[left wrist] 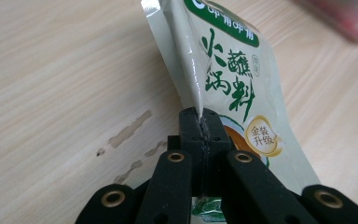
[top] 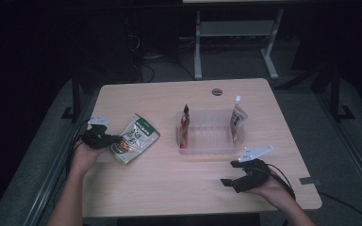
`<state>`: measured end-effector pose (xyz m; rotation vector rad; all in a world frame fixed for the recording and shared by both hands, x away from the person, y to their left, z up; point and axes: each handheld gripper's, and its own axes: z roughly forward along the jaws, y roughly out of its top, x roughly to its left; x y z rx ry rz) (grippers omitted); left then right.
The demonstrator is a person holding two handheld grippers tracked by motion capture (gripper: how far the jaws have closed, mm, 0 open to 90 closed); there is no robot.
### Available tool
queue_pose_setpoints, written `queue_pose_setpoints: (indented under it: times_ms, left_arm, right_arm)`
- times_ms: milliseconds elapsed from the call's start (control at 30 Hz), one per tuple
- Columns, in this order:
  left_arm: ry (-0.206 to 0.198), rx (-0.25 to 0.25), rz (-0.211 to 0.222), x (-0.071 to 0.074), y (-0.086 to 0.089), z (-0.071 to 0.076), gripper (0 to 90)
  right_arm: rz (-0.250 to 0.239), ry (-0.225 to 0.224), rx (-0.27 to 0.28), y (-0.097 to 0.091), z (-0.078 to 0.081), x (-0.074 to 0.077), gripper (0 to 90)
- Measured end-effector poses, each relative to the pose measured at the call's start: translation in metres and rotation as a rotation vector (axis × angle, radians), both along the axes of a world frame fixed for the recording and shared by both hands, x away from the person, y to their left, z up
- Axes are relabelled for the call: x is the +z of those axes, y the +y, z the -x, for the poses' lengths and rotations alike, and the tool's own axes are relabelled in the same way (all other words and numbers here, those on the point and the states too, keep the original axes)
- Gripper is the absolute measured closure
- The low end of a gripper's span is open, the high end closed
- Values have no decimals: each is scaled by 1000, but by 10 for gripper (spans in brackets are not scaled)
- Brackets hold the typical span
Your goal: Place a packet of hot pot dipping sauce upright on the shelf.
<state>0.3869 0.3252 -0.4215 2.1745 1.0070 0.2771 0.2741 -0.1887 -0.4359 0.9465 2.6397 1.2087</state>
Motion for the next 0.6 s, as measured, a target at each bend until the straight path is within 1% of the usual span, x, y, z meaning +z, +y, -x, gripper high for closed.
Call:
queue_pose_setpoints:
  times_ms: [33, 67, 133, 233, 367, 400, 467, 500, 600]
  left_arm:
    - [-9, 1, 16, 3, 0, 2, 900]
    - [-11, -9, 16, 6, 1, 3, 900]
    - [-16, -7, 32, 11, 0, 8, 900]
    - [-19, -21, 40, 18, -1, 16, 900]
    - [-24, -34, 53, 26, -2, 26, 900]
    - [-23, -36, 60, 27, -3, 29, 900]
    - [-19, -52, 62, 30, -5, 35, 900]
    - [-23, -59, 62, 31, -6, 37, 900]
    - [-32, -81, 78, 34, -9, 47, 900]
  right_arm:
    - [-3, -1, -1, -1, 0, 1, 235]
    - [-8, -2, 1, -1, 0, 1, 246]
    - [-17, -3, 1, -2, 1, 2, 266]
    - [-24, 0, 0, -3, 0, 3, 299]
    - [-39, 22, 17, -2, -2, 4, 350]
    - [-39, 22, 17, -1, -2, 4, 359]
    - [-48, 35, 16, 0, -3, 4, 384]
    - [-52, 33, 17, 1, -4, 5, 391]
    - [-66, 36, 18, 1, -6, 7, 406]
